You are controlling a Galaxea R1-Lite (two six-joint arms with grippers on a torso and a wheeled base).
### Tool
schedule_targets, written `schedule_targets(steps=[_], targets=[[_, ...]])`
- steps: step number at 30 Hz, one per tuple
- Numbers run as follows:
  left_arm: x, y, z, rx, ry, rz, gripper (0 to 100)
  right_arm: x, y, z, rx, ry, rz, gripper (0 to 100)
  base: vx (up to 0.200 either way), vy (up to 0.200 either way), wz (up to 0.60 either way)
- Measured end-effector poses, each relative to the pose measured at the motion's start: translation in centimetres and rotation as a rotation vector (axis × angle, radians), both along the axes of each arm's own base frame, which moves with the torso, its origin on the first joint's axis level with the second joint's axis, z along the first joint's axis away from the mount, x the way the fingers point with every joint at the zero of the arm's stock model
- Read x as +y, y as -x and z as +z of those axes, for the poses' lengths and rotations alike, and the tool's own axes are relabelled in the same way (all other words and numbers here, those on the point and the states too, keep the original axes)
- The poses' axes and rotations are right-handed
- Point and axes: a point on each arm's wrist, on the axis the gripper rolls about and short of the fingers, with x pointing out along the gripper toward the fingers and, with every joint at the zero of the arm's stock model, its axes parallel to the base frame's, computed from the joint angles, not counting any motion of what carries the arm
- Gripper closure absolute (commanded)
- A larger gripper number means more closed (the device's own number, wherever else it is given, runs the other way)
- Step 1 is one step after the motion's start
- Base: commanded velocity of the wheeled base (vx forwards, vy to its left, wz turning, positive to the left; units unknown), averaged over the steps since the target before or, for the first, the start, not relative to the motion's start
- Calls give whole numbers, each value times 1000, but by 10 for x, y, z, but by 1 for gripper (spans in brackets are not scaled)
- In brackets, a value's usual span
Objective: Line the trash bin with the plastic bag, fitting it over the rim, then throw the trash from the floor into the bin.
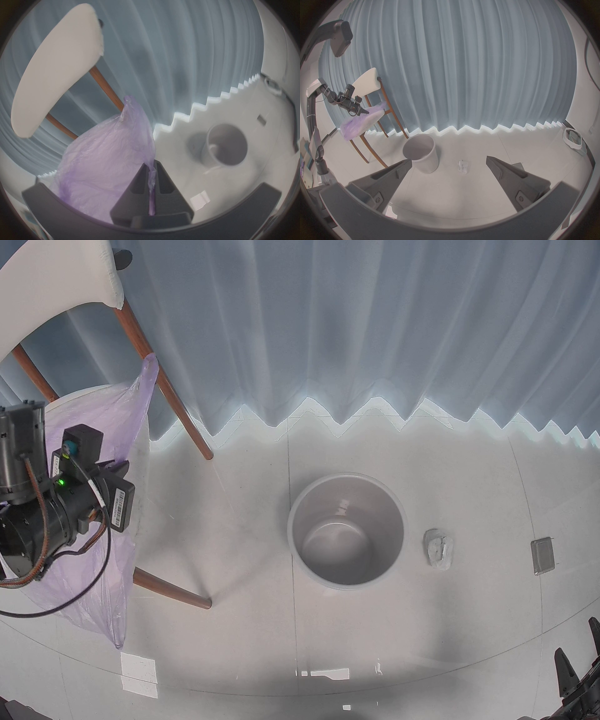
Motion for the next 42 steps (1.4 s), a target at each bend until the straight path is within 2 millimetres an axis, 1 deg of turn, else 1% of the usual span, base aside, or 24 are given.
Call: schedule_targets(steps=[7,12,16,22,26,31,36,42], targets=[[2,10,24,-65,173,-128,100,0,0,0,0,-2,0,0,0,0,0],[-1,15,37,-86,259,-256,100,0,0,0,0,-3,0,0,0,0,0],[-6,19,50,-109,323,-352,100,0,0,0,0,-5,-1,0,0,0,0],[-22,29,64,-115,394,-516,100,0,0,0,0,-6,-1,0,0,0,0],[-32,32,69,-99,420,-637,100,0,0,0,0,-6,-1,0,0,0,0],[-46,27,75,-72,454,-754,100,0,0,0,0,-6,-1,0,0,0,0],[-61,22,79,-47,493,-811,100,0,0,0,-1,-6,-1,0,0,0,0],[-88,11,84,-26,509,-887,100,0,0,0,0,-7,-1,0,0,0,0]])
